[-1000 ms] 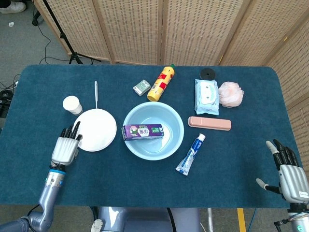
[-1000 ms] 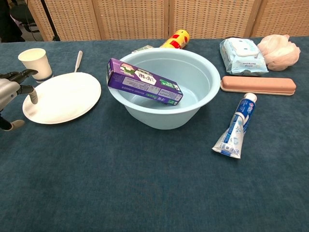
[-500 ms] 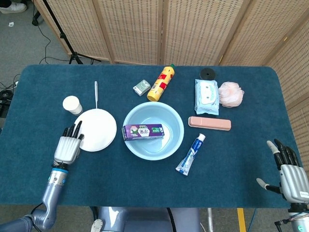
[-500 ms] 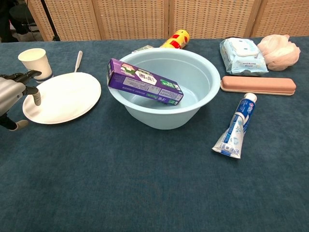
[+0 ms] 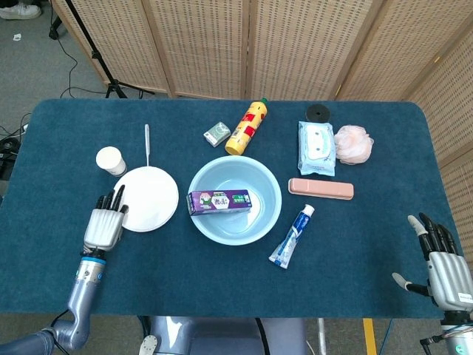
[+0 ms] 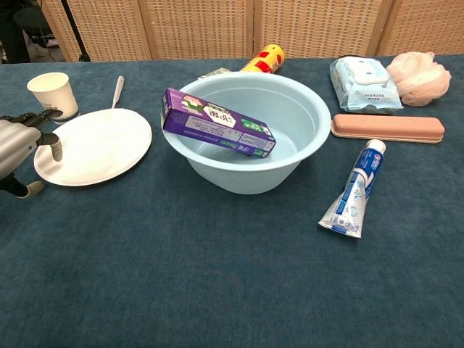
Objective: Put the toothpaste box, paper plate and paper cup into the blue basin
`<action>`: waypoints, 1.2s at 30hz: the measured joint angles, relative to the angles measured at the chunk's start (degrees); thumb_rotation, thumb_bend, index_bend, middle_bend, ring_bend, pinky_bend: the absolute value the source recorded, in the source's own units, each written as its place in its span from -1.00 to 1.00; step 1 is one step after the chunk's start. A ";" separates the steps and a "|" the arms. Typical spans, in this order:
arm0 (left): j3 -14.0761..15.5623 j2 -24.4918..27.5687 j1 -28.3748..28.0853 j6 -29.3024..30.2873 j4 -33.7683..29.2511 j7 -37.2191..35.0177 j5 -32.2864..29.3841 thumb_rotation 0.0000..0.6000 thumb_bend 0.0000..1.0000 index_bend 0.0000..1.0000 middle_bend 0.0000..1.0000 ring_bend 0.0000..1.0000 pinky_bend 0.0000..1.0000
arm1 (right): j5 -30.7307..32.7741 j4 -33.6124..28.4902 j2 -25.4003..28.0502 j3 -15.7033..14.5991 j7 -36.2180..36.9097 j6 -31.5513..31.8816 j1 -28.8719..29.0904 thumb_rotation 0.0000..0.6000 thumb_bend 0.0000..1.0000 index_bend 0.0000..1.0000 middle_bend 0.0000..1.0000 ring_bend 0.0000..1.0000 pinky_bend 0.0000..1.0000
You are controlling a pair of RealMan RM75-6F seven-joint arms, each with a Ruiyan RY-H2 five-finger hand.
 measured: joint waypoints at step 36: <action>-1.49 -3.87 -0.16 1.04 4.46 -0.80 0.05 1.00 -0.18 0.06 -0.86 -0.79 -0.61 | -0.31 0.12 -0.06 -0.17 -0.29 0.04 0.00 1.00 -0.74 -1.00 -1.00 -1.00 -1.00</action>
